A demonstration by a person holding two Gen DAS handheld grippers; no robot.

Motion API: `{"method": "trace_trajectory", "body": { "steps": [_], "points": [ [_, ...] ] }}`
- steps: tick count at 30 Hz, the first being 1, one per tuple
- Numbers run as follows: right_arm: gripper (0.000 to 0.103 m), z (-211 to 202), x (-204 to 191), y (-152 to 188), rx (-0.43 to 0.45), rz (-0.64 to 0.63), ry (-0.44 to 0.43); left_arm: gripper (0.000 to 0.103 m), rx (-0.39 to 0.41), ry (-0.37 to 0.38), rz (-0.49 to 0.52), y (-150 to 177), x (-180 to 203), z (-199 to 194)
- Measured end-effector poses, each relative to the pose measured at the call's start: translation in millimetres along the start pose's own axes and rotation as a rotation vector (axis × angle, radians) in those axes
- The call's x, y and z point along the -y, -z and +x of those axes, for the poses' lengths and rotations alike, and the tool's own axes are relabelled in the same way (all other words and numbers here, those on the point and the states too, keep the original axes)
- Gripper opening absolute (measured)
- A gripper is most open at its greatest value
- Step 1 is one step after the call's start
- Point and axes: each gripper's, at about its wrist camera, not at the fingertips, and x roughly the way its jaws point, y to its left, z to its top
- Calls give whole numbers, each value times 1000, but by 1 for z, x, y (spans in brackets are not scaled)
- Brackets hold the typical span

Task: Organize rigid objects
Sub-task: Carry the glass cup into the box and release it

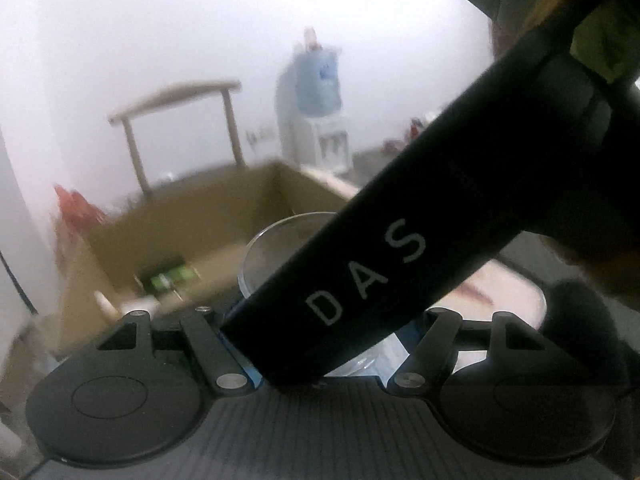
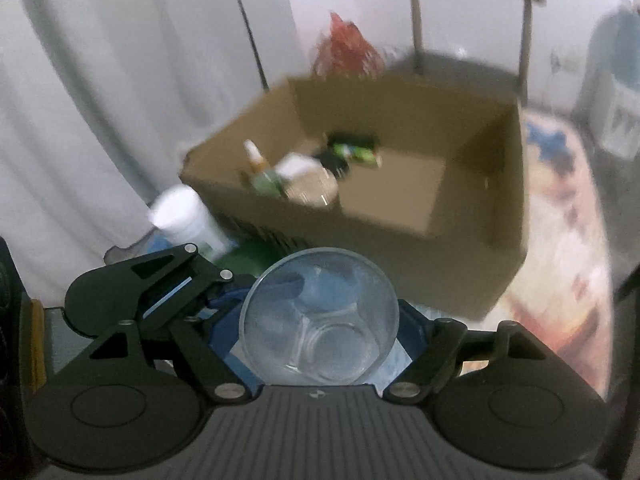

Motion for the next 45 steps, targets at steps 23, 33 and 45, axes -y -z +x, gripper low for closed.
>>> {"method": "trace_trajectory", "body": {
  "steps": [23,33,45],
  "points": [
    [81,139,98,-160,-242,83,-161,73,-357,44,-287,-63,-131,158],
    [81,190,120,-174,-292,62,-149,73,-439,-9,-314,-71,-138,180],
    [81,213,108,-179,-297,-56,18,76,-464,-33,-303,-71,-143,188]
  ]
}}
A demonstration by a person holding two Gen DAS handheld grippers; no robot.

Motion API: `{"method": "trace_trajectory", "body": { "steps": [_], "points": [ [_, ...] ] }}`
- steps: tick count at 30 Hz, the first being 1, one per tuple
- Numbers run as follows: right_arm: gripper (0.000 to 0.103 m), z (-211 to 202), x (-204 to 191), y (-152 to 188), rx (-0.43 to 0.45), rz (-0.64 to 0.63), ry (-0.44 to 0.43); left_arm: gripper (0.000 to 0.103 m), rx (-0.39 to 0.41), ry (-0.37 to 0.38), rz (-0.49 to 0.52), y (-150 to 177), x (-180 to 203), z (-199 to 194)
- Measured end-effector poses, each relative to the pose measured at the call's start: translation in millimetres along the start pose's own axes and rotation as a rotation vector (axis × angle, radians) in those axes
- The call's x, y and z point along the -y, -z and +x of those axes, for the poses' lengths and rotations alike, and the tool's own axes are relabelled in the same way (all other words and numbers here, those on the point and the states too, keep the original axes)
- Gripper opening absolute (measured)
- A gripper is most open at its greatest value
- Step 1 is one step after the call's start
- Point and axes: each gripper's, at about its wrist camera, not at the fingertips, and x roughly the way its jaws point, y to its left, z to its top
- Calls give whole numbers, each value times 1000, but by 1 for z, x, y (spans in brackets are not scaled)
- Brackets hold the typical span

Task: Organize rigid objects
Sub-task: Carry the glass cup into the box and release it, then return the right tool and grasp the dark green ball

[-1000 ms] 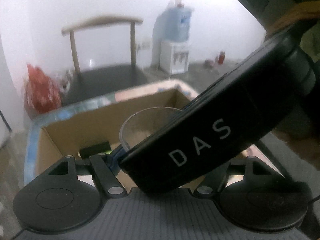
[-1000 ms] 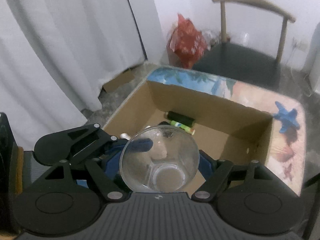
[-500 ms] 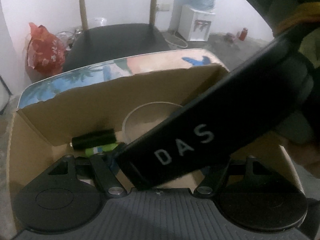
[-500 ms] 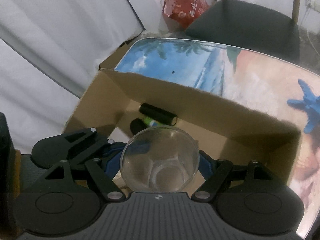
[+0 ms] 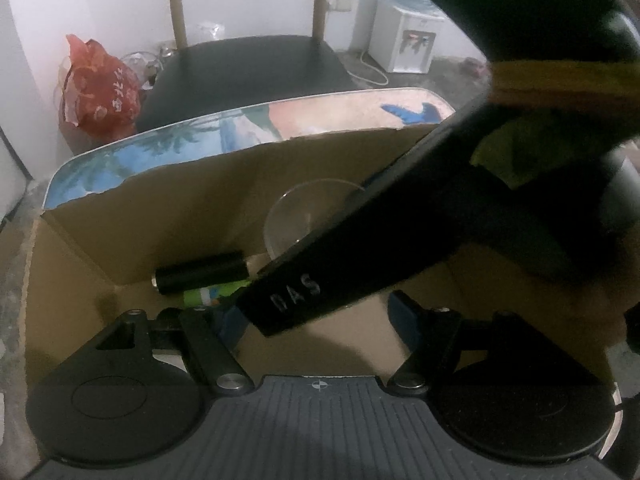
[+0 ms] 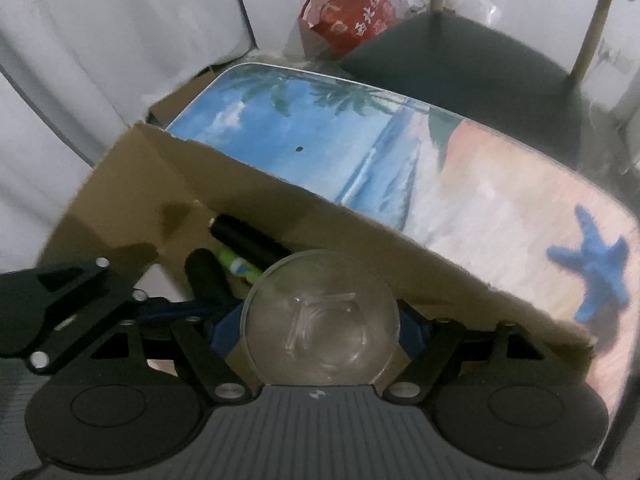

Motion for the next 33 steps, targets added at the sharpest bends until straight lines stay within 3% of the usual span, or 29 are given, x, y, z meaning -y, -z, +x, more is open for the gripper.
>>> {"method": "trace_trajectory", "body": {
  "steps": [6,11,16,21,27,31,33],
  "points": [
    [85,-20,2,5,39,53,-1,80,25,-6,7,8,5,-26],
    [86,-81,-4,26,165,97,-25,83,123,-15,21,28,9,-79],
    [89,-158,-20,76,345,106,-75,93,295,-35,110,71,21,-151],
    [93,-209,-48,141,517,75,-97,95,391,-34,82,124,20,-198],
    [97,-209,-75,213,601,102,-179,96,463,15,5,186,11,-208],
    [100,-182,-89,239,608,111,-187,96,413,21,-45,211,9,-187],
    [100,-166,-98,244,581,122,-232,96,379,17,-52,218,5,-172]
  ]
}}
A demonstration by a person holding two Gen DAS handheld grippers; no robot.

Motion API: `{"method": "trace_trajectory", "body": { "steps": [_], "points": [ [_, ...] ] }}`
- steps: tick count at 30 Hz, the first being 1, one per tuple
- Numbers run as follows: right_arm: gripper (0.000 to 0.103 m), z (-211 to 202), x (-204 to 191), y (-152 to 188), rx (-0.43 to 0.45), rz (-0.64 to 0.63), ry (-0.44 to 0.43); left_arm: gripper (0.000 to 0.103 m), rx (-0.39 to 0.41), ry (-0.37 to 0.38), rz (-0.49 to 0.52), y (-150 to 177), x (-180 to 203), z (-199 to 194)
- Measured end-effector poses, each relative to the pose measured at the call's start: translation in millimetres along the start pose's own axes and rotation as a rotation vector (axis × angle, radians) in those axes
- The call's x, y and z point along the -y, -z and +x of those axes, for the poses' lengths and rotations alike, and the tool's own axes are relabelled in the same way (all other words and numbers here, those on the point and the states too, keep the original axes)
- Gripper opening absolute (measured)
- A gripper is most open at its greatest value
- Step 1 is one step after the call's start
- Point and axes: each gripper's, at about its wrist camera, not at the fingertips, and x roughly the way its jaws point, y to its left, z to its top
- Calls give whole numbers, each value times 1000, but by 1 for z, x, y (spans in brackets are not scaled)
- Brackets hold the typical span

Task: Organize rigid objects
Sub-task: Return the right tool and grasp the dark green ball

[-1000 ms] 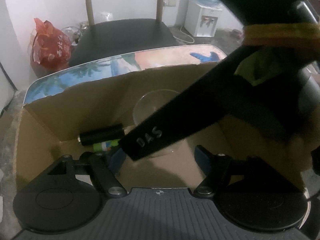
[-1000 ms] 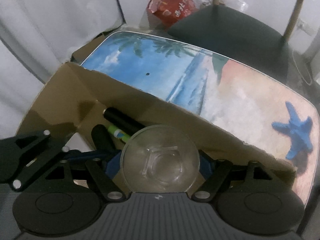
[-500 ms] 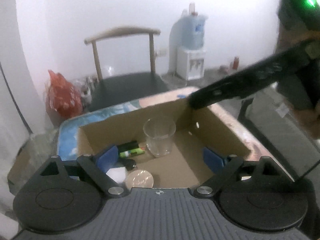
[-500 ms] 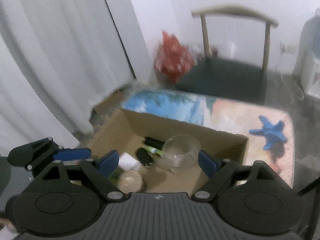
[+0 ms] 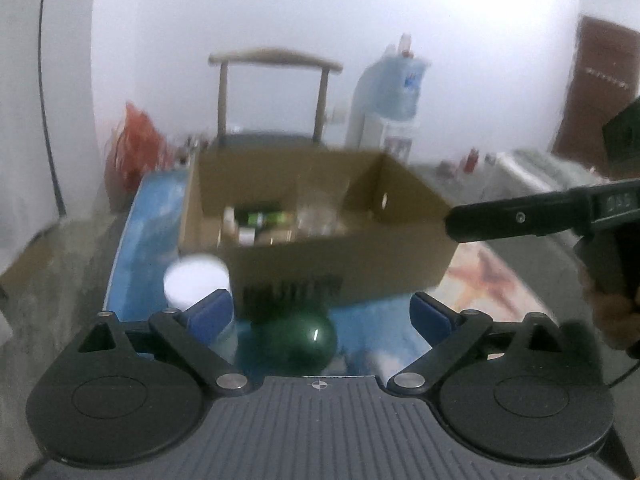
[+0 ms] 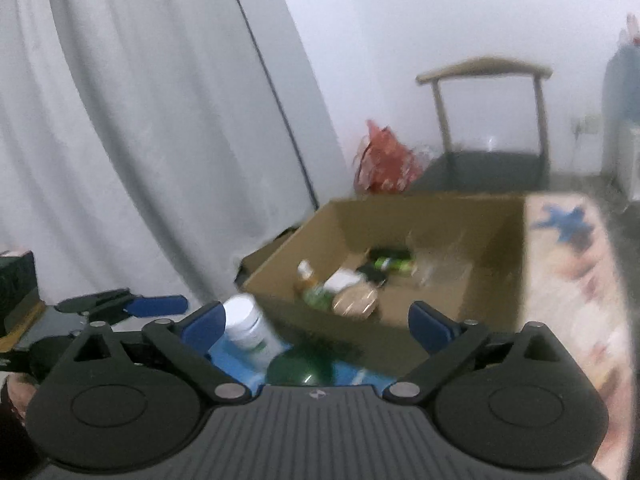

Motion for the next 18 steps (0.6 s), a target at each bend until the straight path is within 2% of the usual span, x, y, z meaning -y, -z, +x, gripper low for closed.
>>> {"method": "trace_trajectory", "body": {
  "steps": [3,7,12,18],
  "points": [
    [99,30,-5,18,-63,15,-47,95,-61,-30,16,15,-3,25],
    [92,76,-14,35,-149,-10,-39,94,-119,-46,30,29,-10,52],
    [86,115,-8,45,-220,-17,-26,93,-142,-59,36,33,-12,75],
    [82,133,-1,47,-256,-25,-36,93,-136,-36,26,36,-14,78]
  ]
}}
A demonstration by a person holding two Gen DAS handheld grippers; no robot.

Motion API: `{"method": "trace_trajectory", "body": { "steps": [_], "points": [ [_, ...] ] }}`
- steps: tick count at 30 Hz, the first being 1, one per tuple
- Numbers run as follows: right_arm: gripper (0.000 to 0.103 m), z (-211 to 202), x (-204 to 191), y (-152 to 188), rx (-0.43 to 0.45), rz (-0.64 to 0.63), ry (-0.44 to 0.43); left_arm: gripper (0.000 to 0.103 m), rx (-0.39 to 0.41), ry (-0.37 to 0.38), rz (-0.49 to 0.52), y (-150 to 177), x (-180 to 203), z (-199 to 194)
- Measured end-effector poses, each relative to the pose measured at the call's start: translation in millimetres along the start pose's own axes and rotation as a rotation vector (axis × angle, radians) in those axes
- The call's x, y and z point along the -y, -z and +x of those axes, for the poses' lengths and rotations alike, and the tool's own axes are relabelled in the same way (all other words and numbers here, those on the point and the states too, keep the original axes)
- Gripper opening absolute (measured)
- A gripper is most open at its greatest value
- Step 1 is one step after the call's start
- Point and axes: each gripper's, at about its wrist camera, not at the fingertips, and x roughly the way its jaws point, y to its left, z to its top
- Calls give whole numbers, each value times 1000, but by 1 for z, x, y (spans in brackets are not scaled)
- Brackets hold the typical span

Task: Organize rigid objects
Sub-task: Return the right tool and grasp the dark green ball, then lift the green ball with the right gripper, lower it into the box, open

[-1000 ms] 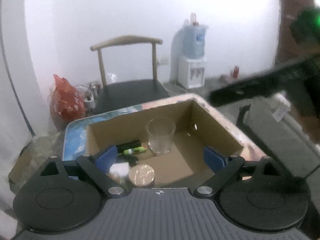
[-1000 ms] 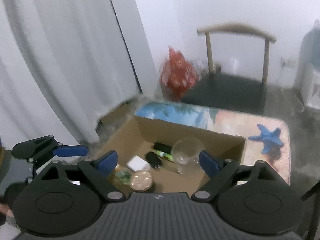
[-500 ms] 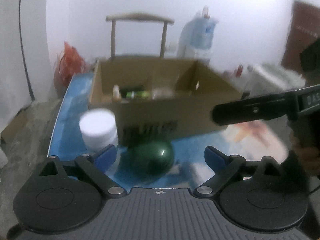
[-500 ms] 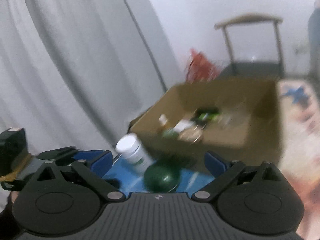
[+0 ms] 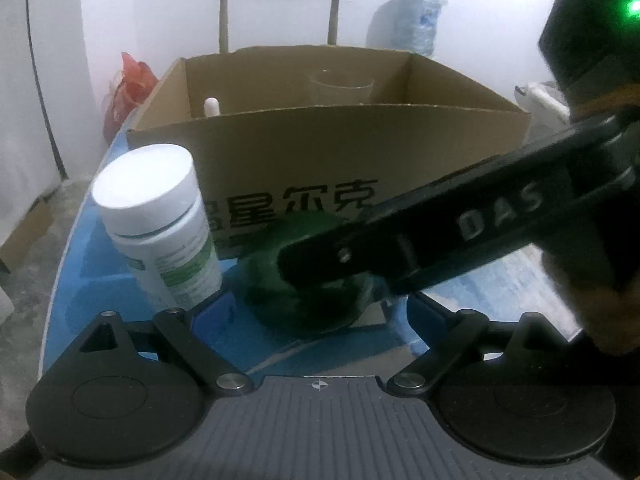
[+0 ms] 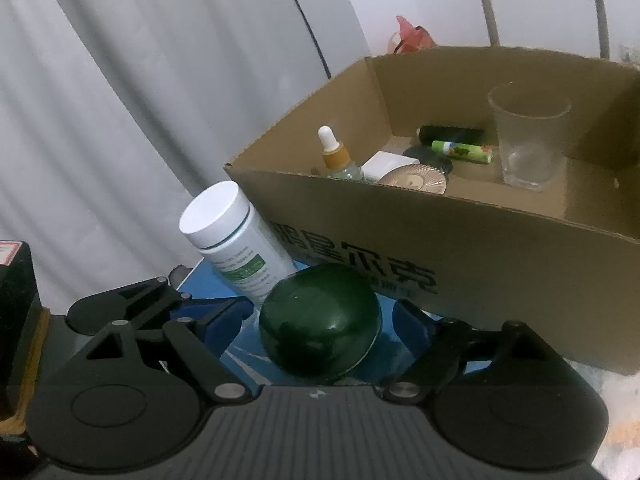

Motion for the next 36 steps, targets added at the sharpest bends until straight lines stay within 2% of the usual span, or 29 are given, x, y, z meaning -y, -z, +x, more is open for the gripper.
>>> {"method": "trace_trajectory", "body": {
  "steps": [3,15,19,25,30,36],
  "points": [
    [78,5,1,2,-23,-2,-15,93,12,9,0,0,0,-2],
    [78,-17,10,24,-41,1,6,93,42,94,73,4,19,-11],
    [79,-27,13,27,-29,-1,42,93,61,41,97,6,25,-14],
    [79,-18,22,20,-28,28,52,92,18,-16,75,2,15,9],
    [81,1,21,14,-48,36,24,85,-18,-28,40,-1,13,22],
    [81,12,24,11,-58,59,-6,82,-17,-35,24,-2,14,25]
  ]
}}
